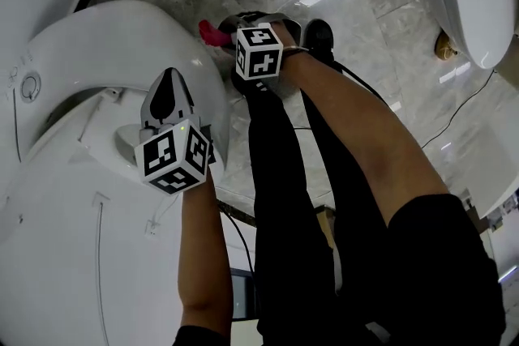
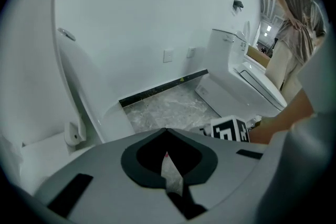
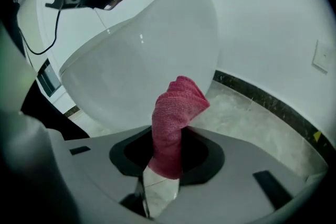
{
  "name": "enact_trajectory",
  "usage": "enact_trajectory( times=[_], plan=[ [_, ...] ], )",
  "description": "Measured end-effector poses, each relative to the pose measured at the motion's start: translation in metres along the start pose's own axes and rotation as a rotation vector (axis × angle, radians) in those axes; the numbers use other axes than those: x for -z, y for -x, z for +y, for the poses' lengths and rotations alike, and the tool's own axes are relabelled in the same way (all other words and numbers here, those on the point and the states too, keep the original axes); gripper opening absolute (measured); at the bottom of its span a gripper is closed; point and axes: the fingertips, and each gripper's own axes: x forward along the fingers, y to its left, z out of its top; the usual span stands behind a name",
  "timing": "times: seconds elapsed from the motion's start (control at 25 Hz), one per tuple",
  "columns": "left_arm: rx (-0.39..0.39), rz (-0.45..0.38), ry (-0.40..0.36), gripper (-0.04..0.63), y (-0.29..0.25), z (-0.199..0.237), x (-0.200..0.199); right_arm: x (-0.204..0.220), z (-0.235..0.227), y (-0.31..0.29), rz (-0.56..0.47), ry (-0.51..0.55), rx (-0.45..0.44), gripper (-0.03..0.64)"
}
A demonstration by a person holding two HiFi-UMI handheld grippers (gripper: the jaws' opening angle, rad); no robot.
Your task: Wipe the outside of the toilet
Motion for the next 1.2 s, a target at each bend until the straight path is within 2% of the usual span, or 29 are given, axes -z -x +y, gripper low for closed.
enact_trajectory(
  times=[0.16,0.32,0.52,0.64,0.88,1.0,1.2],
  plan=[
    [-0.018,0.020,0.004,0.009,-0.012,0.007,-0.006,-0.044,-0.053,-0.012,-0.028,0.048,0.038,0.140],
    [-0.020,0.046,-0.013,0.009,-0.025,0.012,-0.010,-0.064,-0.074,-0.047,-0.005,0.093,0.041,0.140],
    [-0.013,0.040,0.010,0.009,-0.042,0.015,-0.016,-0.081,-0.089,-0.084,-0.012,0.127,0.035,0.140],
    [-0.012,0.031,0.024,0.009,-0.041,0.019,-0.018,-0.095,-0.084,-0.099,-0.015,0.205,0.021,0.140],
    [0.002,0.034,0.028,0.009,-0.035,0.026,-0.018,-0.081,-0.067,-0.105,0.012,0.238,-0.002,0.138],
    [0.025,0.050,0.059,0.009,-0.032,0.024,-0.017,-0.066,-0.048,-0.107,0.023,0.216,-0.024,0.138],
    [0.003,0.084,0.047,0.009,-0.026,0.021,-0.004,-0.035,-0.004,-0.111,0.042,0.163,-0.056,0.138]
  ],
)
